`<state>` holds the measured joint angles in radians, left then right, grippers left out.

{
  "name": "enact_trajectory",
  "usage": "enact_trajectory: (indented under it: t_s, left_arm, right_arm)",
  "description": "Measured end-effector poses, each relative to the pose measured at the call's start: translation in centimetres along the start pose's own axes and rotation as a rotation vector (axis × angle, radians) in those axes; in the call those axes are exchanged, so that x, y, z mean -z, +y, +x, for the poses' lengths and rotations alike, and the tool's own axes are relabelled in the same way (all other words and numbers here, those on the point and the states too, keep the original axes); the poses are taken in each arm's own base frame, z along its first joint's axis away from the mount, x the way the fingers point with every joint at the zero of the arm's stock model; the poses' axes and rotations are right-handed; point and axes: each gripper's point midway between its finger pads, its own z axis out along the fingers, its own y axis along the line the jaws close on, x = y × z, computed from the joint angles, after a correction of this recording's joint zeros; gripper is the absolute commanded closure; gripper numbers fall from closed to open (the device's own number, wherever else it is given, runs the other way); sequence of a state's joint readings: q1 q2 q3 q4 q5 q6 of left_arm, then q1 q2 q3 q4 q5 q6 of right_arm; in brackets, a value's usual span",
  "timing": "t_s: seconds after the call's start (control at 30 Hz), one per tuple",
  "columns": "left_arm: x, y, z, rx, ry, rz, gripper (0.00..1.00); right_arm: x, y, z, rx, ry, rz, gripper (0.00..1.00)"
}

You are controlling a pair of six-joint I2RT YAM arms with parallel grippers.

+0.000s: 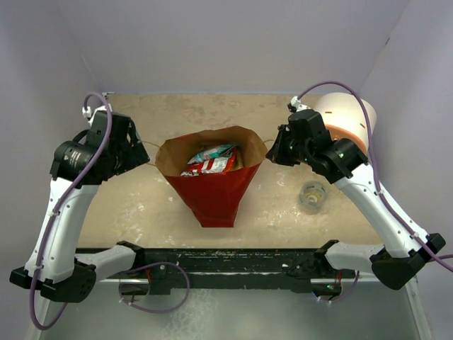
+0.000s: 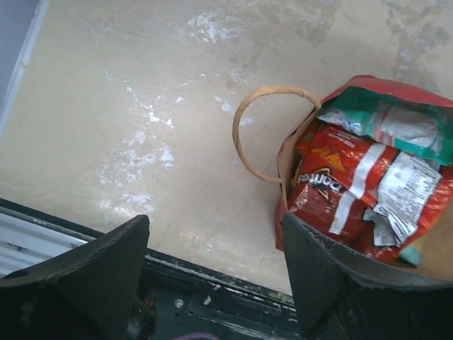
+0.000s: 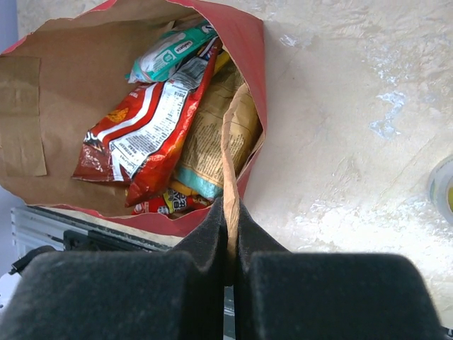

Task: Take the snacks out of the paper bag
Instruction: Adjust the paper bag at the center of the board.

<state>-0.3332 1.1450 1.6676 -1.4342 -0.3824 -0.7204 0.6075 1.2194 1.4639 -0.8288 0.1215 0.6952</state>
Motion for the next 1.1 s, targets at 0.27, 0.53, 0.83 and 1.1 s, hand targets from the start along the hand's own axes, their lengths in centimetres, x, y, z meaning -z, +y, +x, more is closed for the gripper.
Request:
enact_trajectory:
  t_s: [0.27, 0.53, 0.83, 1.1]
  left_arm:
    - [-6.5, -2.1, -0.3, -0.055, 0.01, -0.041, 0.3]
    - [-9.6, -2.5, -1.4, -0.065, -0.001, -0.013, 0.58]
    - [-11.0, -3.5, -1.8, -0.015, 0.019, 0.092, 1.0]
    - [-7.4, -4.7, -4.6, 0.001, -0.035, 0.161, 1.0]
  right_arm:
    - [0.0, 0.0, 0.0, 0.017, 0.001, -0.002, 1.0]
    - [0.3, 0.0, 0.1, 0.013, 0.0, -0.009, 1.0]
    - [0.3, 0.2, 0.7, 0.067, 0.03, -0.04, 1.0]
    - [-0.7, 3.2, 0.7, 0.188, 0.086, -0.19, 1.0]
